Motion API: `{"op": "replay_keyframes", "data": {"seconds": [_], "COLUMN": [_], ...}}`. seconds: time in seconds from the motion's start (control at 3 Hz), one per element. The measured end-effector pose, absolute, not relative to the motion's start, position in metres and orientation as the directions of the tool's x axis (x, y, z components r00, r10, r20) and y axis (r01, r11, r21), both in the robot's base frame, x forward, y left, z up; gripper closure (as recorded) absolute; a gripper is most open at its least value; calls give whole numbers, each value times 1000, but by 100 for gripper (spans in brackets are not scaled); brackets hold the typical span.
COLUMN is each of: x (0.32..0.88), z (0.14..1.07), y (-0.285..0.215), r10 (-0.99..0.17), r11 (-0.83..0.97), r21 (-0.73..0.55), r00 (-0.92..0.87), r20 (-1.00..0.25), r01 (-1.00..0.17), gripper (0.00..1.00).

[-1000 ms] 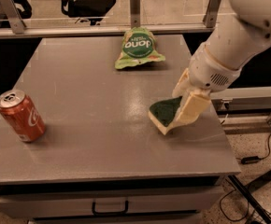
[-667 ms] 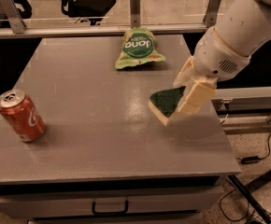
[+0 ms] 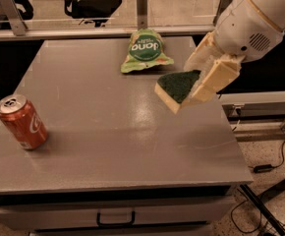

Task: Pick sponge

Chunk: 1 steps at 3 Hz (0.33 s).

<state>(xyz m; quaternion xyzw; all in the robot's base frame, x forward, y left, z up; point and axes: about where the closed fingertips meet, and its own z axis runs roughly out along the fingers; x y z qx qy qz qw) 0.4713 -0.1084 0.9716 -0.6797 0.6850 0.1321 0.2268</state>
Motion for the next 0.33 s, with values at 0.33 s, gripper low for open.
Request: {"op": "replay_keyframes", "data": {"seconds": [0.33], "x": [471], "z": [972], "y": [-108], "r10": [-871], "r11": [41], "r21": [-127], "r00": [27], "r20": [-490], "r01": [-991], "gripper": [100]}}
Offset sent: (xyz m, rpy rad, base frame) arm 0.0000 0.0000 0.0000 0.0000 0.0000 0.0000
